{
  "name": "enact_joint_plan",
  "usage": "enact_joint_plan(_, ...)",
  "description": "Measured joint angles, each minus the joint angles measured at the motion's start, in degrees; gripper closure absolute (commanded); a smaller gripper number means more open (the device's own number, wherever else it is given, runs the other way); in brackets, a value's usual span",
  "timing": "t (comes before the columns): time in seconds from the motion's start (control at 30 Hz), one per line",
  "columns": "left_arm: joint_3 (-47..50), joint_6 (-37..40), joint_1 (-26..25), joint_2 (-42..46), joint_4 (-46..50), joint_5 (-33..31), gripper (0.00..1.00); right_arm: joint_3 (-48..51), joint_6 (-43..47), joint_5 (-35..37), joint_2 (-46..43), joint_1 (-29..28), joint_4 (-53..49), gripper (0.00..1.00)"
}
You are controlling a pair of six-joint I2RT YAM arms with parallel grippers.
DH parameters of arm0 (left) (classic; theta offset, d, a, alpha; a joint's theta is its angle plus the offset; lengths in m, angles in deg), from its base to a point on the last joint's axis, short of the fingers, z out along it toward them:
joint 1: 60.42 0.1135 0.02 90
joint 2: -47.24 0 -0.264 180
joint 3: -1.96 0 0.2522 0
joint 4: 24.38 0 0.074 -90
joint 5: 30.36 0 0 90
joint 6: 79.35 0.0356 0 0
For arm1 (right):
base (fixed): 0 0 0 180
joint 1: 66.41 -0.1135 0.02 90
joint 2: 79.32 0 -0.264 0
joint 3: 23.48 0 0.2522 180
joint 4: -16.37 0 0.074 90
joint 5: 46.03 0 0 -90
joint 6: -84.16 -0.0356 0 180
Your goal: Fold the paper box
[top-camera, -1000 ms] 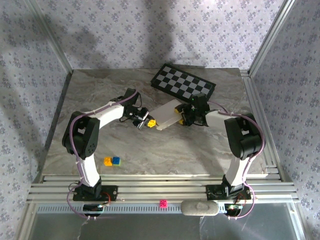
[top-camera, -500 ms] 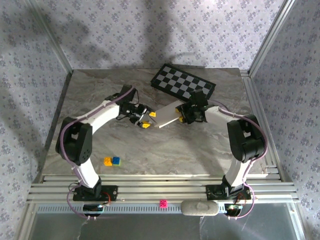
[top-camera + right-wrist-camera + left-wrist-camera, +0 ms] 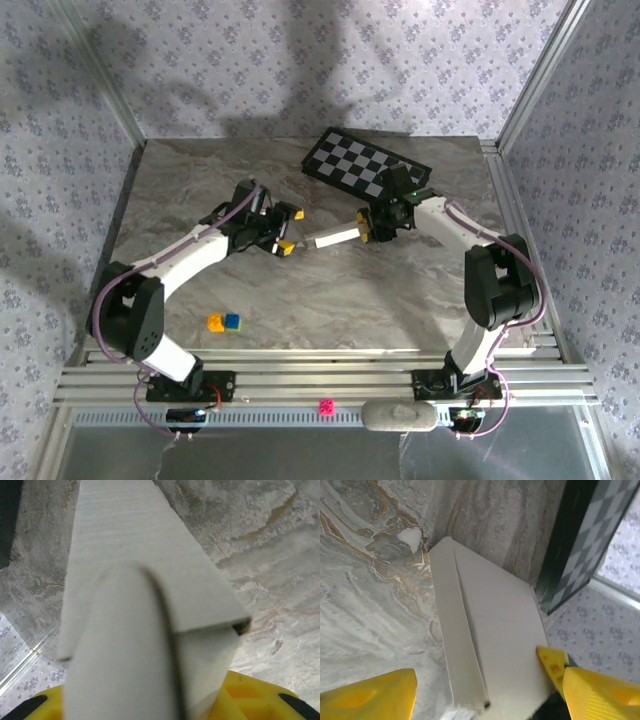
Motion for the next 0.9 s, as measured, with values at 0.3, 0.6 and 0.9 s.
enact_joint_plan(0.3,2.4,-14.5,-4.5,-9.9,-16.9,-2.5,0.25,-2.0,-3.4,-1.1,0.0,0.7,-4.1,0.60)
enact_joint_plan(0.6,3.5,-20.0,-6.2,-12.6,-24.9,-4.2,0.44,-2.3,-4.1,-1.6,0.0,0.7,-5.0,0.57)
enact_joint_plan(0.9,5.6,-22.5,-6.1,-13.5,-28.5,-5.0,0.64,-5.5,0.4,-1.5,0.2,1.2,-6.1,0.34)
